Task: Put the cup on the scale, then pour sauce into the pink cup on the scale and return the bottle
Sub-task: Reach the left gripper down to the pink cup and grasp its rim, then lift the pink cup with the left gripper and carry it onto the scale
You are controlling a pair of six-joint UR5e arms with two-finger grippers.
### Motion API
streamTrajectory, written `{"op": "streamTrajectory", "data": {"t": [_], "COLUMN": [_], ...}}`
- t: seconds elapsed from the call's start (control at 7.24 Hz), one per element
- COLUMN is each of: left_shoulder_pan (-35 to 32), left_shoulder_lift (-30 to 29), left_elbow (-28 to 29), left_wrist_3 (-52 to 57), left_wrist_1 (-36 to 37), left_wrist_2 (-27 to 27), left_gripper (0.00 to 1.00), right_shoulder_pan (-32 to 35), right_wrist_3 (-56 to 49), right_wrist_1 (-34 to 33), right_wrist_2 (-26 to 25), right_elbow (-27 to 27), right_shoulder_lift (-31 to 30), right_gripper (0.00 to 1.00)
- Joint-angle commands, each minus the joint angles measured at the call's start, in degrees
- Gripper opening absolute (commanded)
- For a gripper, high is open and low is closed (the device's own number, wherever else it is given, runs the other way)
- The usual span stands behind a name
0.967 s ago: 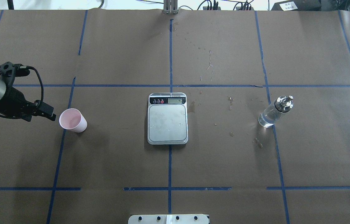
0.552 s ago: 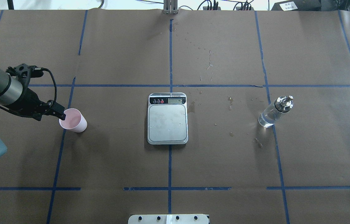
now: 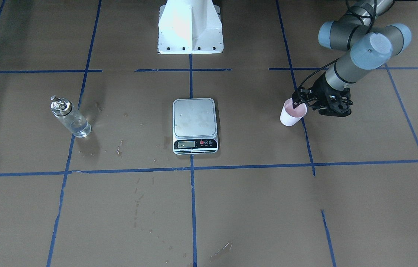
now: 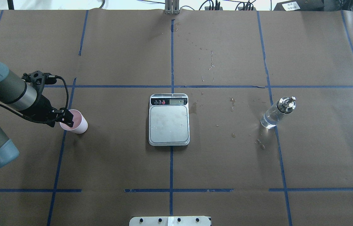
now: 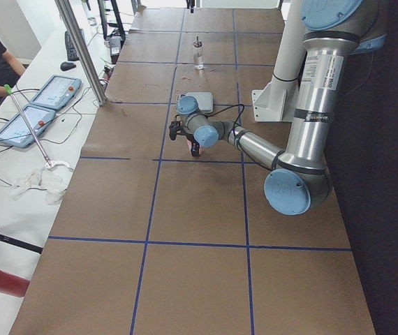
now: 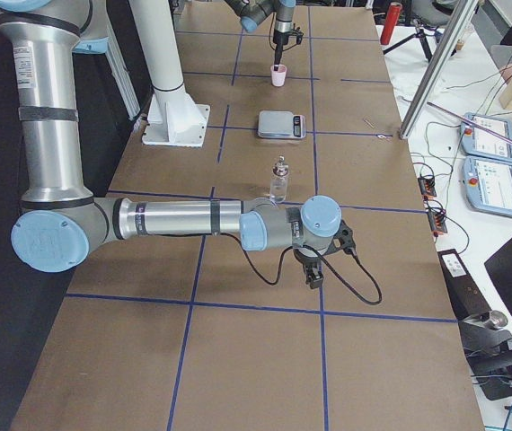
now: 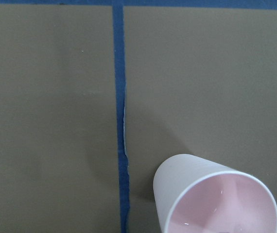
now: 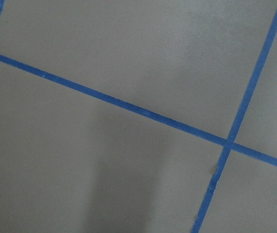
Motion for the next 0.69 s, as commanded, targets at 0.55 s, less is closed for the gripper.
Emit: {"op": "streamTrajectory", "data": {"t": [0.55], "left_shoulder_pan": [-0.27], "left_shoulder_lift": [-12.17], "left_elbow": [-1.93], "left_wrist_3": [-12.75], "left_wrist_1": [11.06], "left_wrist_2": [0.06], "left_gripper": [0.00], "right_shoulder_pan": [-0.17], "right_wrist_3": [9.54], "right_wrist_1": [1.74], "right_wrist_2": [0.83], "right_elbow": [5.27], "right_shoulder_lift": [-1.14], "right_gripper": [1.00]}}
